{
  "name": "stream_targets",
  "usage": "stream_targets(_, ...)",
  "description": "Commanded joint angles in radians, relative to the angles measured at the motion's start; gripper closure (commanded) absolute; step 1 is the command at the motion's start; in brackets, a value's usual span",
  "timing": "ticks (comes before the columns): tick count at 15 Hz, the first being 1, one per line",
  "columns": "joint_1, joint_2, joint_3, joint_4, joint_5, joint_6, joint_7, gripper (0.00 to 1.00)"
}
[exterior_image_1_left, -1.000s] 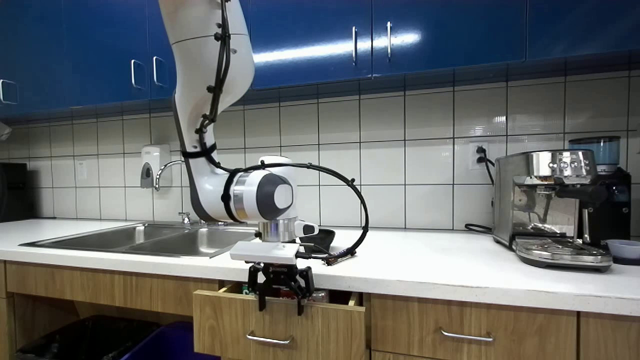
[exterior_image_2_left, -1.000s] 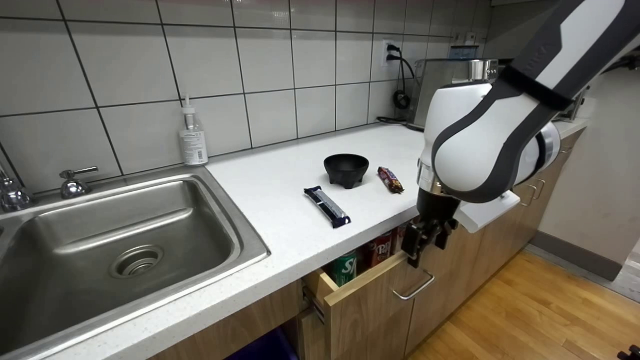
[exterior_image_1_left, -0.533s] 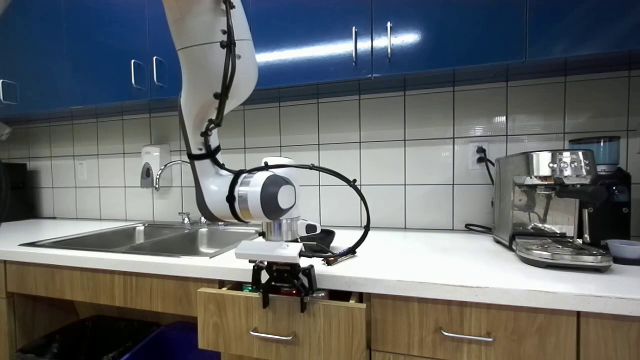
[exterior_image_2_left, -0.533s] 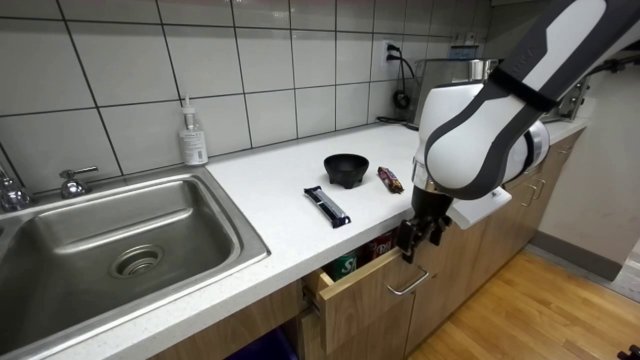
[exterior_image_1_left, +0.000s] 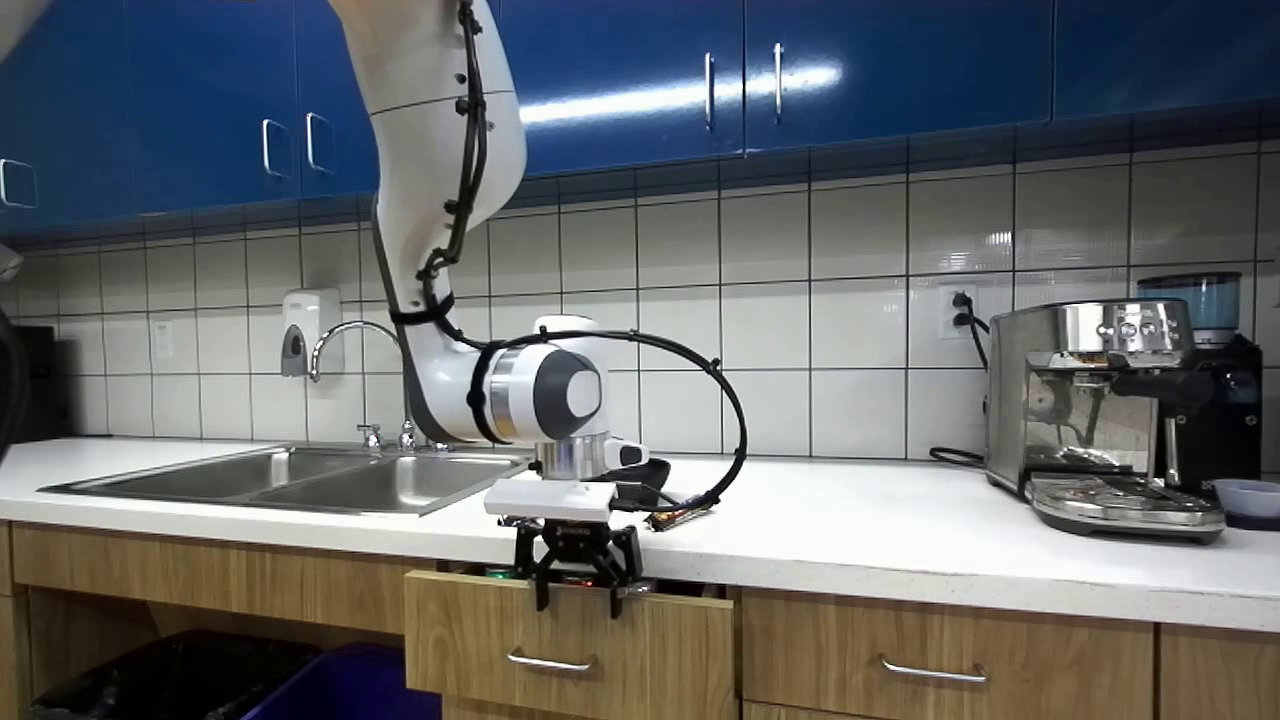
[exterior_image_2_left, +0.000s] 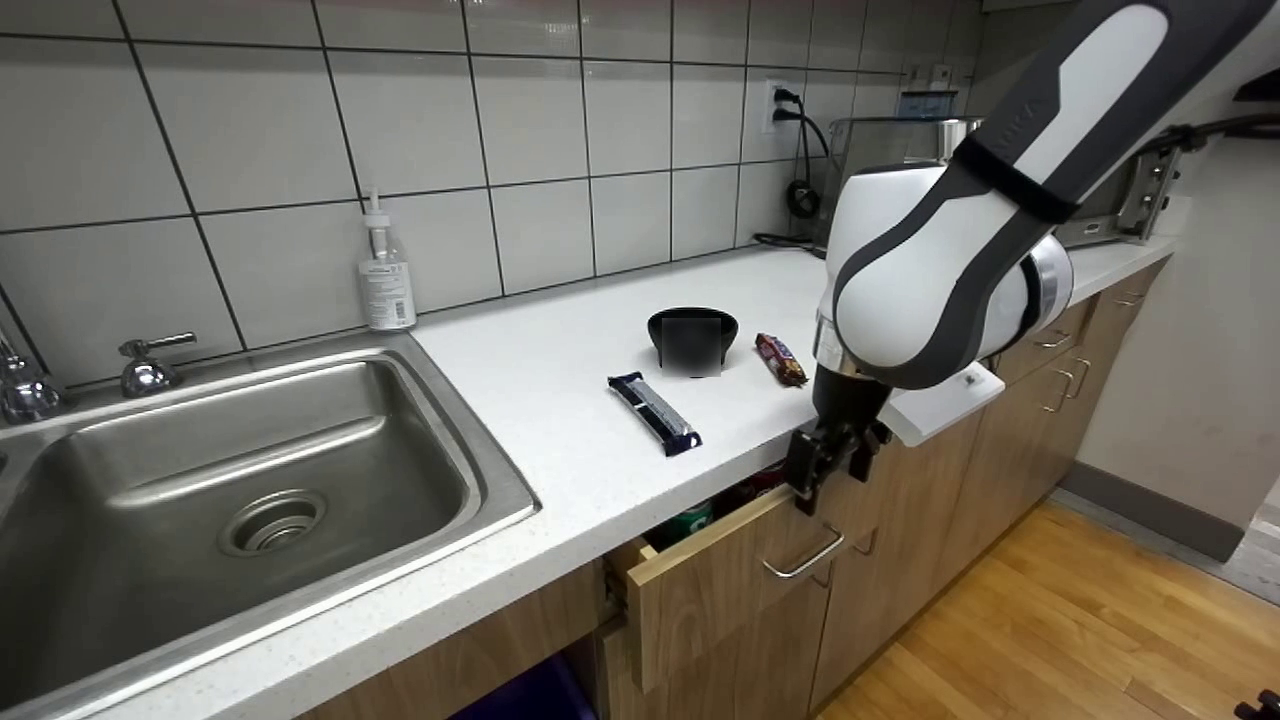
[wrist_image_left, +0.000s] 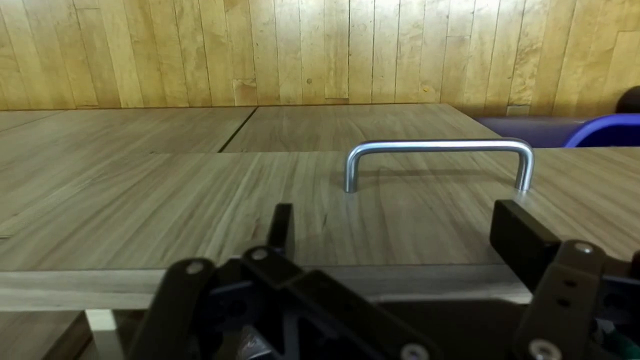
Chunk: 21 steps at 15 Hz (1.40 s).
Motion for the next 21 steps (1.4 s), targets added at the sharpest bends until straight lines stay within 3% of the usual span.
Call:
stream_targets(1, -0.036, 0.034, 0.012, 0.084, 0.006, -0.017, -0.035, 0.00)
stream_targets(10, -0.041, 0.015, 0.021, 0.060, 0.017, -0.016, -0.039, 0.00)
stream_targets(21, -0.033, -0.109, 0.033, -0.139, 0.029, 0.103, -0.023, 0.00)
